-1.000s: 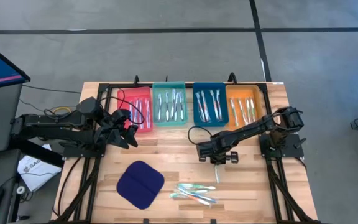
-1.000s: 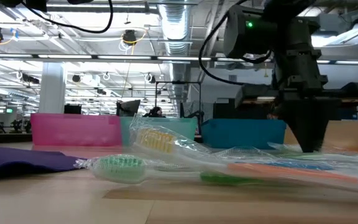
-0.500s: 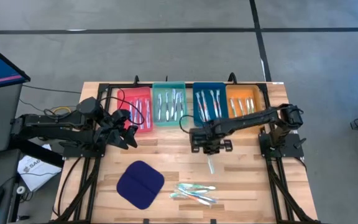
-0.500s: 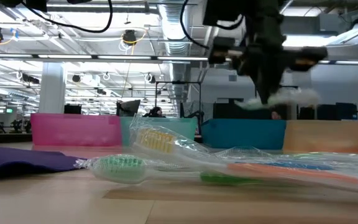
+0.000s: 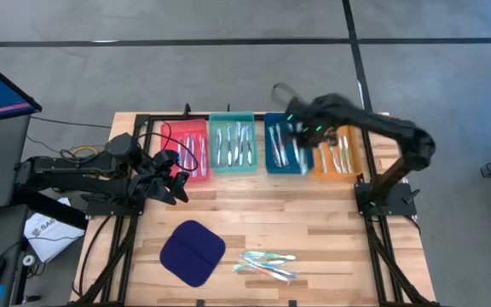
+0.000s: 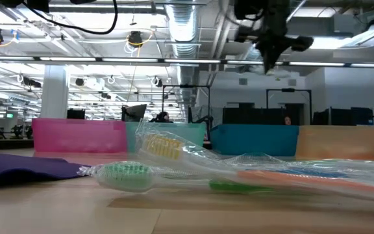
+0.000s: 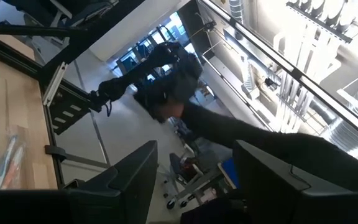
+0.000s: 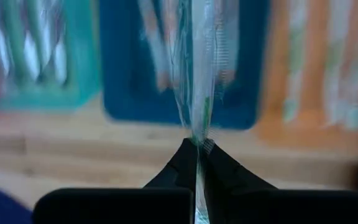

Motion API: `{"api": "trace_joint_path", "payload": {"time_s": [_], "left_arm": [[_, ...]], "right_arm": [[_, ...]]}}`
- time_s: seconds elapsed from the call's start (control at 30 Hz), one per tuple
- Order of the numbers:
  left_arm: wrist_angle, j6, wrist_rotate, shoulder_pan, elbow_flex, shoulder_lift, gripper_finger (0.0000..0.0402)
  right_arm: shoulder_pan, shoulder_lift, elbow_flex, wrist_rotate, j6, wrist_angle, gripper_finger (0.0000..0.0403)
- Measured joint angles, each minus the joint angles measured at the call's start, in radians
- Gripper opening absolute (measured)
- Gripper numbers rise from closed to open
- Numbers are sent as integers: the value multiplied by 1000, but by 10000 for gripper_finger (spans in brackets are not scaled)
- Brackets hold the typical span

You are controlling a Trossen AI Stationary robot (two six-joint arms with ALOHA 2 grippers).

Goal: Pick & Place Toothbrushes
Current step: Put the green toothbrush into the orange bin

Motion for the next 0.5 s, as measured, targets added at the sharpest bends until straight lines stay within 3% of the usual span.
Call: {"api": "trace_joint_path", "payload": {"time_s": [0.23,0.37,0.5], "left_arm": [[3,16,-80,21,1,12,204],[3,14,-178,80,1,33,204],[3,-9,-265,128,1,57,204]], "right_arm": [[-248,-105,-34,55,-223,-110,0],[-324,-110,-139,46,-353,-52,0],[-379,-109,-301,10,-365,81,0]]}}
